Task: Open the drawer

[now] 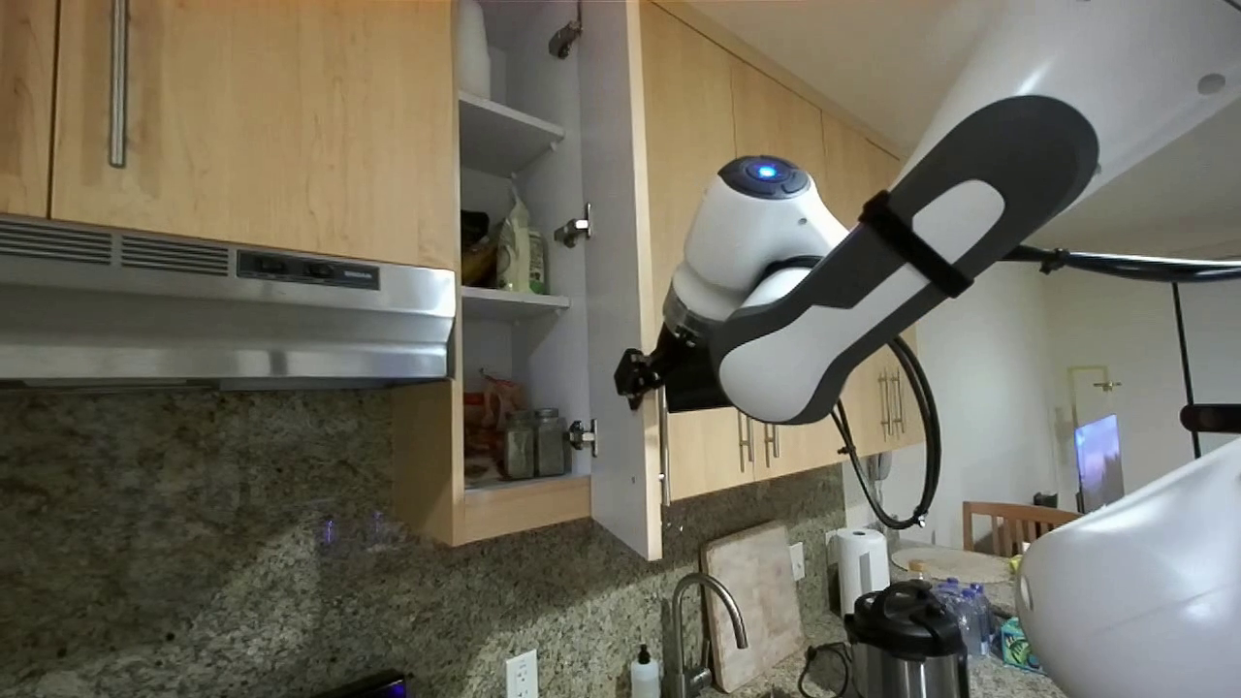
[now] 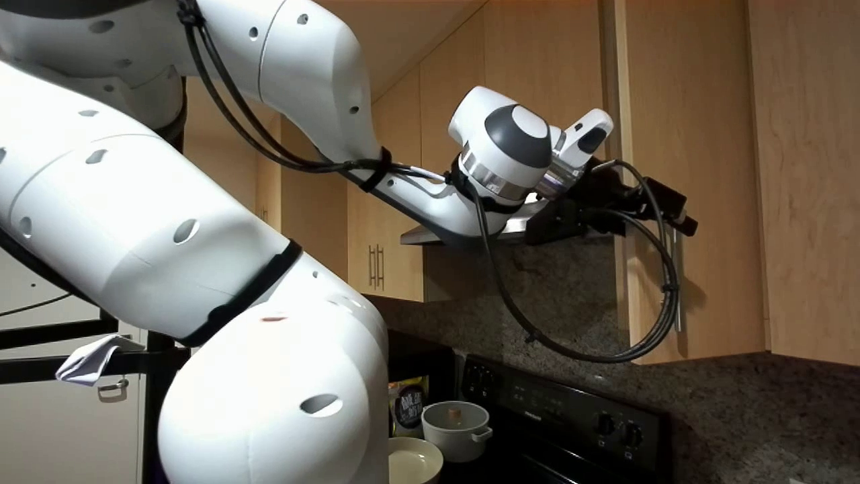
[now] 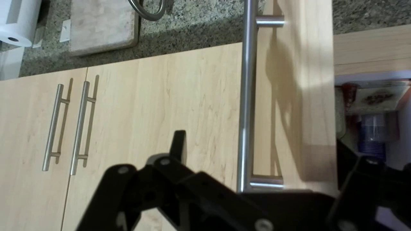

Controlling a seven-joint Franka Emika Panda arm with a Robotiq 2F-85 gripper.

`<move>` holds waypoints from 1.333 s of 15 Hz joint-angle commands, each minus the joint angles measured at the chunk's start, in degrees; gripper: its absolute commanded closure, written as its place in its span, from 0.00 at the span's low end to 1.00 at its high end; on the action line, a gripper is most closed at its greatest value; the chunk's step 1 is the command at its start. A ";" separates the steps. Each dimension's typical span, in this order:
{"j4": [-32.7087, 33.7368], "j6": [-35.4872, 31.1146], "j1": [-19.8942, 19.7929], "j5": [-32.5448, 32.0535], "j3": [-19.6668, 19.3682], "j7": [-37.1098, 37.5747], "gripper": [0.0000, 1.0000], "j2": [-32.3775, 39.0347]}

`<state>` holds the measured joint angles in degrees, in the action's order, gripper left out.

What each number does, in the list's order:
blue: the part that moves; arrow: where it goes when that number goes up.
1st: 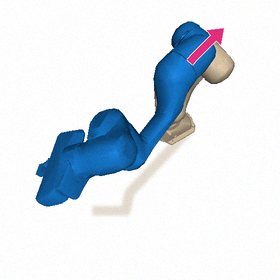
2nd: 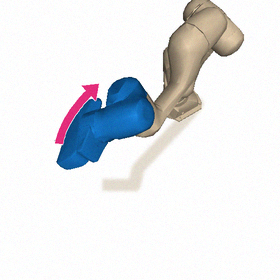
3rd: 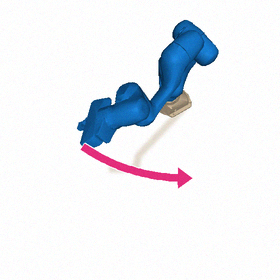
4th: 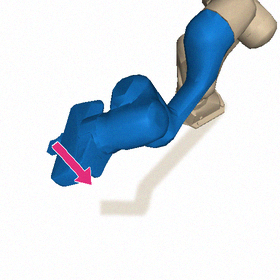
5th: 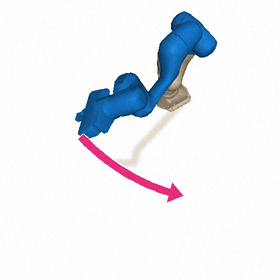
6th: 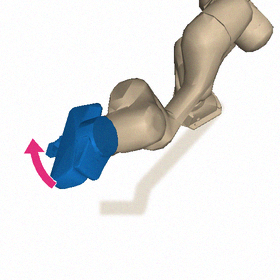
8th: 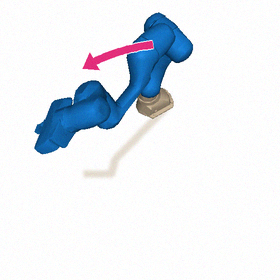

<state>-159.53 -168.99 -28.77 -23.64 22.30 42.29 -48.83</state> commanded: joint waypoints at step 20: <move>0.33 23.17 28.51 -14.35 -32.99 -11.48 0.00 -2.19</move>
<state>-159.19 -154.25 -8.33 -38.39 -7.97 35.79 -48.47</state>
